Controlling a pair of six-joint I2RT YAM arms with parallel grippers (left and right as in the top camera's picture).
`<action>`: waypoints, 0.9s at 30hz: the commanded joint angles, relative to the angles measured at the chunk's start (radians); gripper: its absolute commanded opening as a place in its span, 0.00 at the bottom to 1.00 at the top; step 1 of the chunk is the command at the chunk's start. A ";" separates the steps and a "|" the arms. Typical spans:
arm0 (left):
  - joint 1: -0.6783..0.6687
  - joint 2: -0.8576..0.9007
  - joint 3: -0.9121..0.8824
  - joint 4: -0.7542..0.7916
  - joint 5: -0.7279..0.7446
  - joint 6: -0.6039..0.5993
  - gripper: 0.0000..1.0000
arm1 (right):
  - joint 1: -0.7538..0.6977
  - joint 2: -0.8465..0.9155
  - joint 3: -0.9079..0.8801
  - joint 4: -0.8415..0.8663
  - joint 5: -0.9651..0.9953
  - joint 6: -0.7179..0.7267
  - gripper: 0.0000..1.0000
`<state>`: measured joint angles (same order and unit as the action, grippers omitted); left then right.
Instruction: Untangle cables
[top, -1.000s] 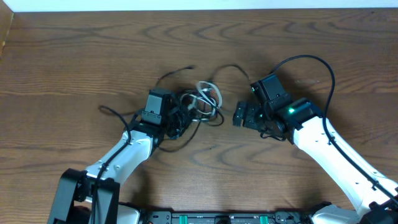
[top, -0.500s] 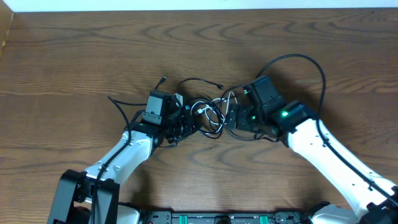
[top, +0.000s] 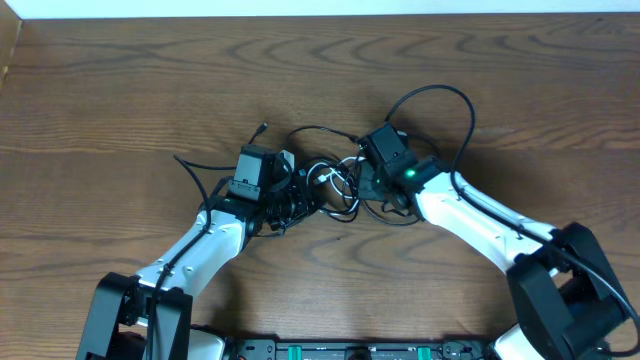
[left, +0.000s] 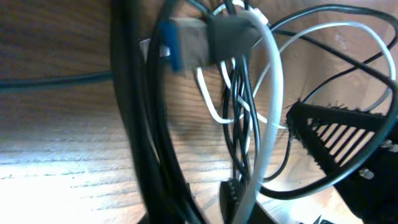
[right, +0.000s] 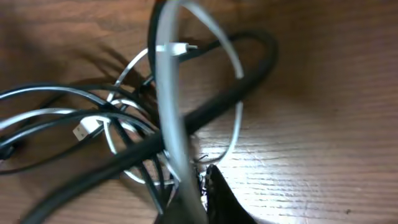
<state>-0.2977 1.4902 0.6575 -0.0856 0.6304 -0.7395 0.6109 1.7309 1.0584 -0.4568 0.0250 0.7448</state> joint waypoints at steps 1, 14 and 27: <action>-0.002 -0.011 -0.001 0.000 0.013 -0.002 0.26 | -0.008 -0.047 0.010 0.002 -0.020 -0.088 0.01; -0.002 -0.011 -0.001 -0.002 -0.072 -0.062 0.93 | -0.137 -0.574 0.010 -0.052 -0.290 -0.328 0.01; -0.002 -0.011 -0.001 0.224 0.336 0.014 0.98 | -0.139 -0.587 0.009 -0.006 -0.241 -0.351 0.01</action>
<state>-0.2985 1.4902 0.6567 0.1066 0.8284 -0.7605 0.4786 1.1484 1.0626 -0.4812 -0.2279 0.4145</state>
